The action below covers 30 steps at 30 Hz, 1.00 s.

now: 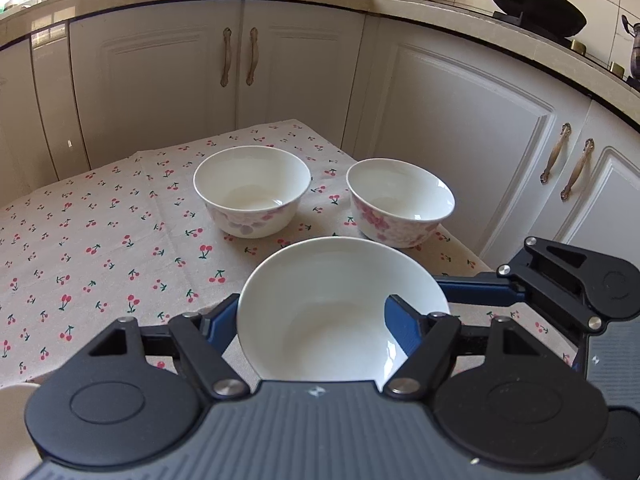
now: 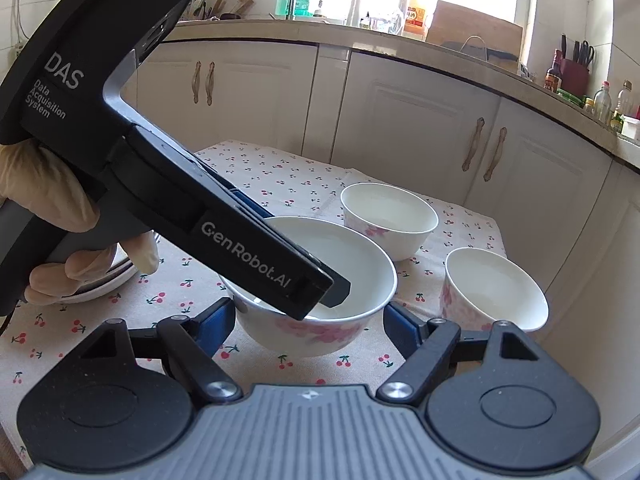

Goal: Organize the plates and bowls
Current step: 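Carry the bowl with the left gripper toward the plate stack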

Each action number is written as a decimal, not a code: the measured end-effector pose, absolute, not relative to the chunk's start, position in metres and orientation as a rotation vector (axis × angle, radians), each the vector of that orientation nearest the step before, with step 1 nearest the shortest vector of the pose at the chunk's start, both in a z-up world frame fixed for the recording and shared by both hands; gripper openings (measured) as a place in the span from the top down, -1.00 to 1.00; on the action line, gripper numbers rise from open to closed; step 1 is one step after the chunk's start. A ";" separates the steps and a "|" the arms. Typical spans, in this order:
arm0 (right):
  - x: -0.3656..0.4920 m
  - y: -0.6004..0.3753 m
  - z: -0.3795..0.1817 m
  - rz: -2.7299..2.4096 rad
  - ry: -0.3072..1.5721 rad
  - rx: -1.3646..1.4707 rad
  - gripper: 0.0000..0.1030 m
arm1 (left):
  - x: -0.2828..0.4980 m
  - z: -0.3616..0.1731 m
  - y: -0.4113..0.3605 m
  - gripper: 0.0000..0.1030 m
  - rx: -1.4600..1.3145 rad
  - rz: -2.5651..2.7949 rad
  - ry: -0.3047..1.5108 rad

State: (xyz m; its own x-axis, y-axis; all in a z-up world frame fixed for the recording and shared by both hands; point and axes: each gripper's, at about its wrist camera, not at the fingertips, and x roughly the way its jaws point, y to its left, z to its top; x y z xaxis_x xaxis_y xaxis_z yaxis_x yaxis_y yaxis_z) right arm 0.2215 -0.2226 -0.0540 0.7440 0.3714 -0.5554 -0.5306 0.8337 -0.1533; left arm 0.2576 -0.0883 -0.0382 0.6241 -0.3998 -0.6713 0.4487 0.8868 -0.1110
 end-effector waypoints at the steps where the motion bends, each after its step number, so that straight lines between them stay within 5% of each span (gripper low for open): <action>1: 0.217 -0.222 -0.053 0.505 0.535 -0.314 -0.64 | 0.253 -0.037 -0.087 -0.47 0.069 -0.486 0.752; 30: 0.128 -0.201 -0.061 0.570 0.561 -0.300 -0.64 | 0.155 -0.044 -0.059 -0.47 0.050 -0.462 0.737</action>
State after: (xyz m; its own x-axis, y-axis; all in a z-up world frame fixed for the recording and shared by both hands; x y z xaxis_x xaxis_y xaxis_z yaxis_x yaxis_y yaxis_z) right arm 0.1280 -0.2008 -0.0610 0.6990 0.4239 -0.5759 -0.5825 0.8047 -0.1146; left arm 0.1552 -0.0593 -0.0441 0.6446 -0.3887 -0.6583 0.4233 0.8985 -0.1160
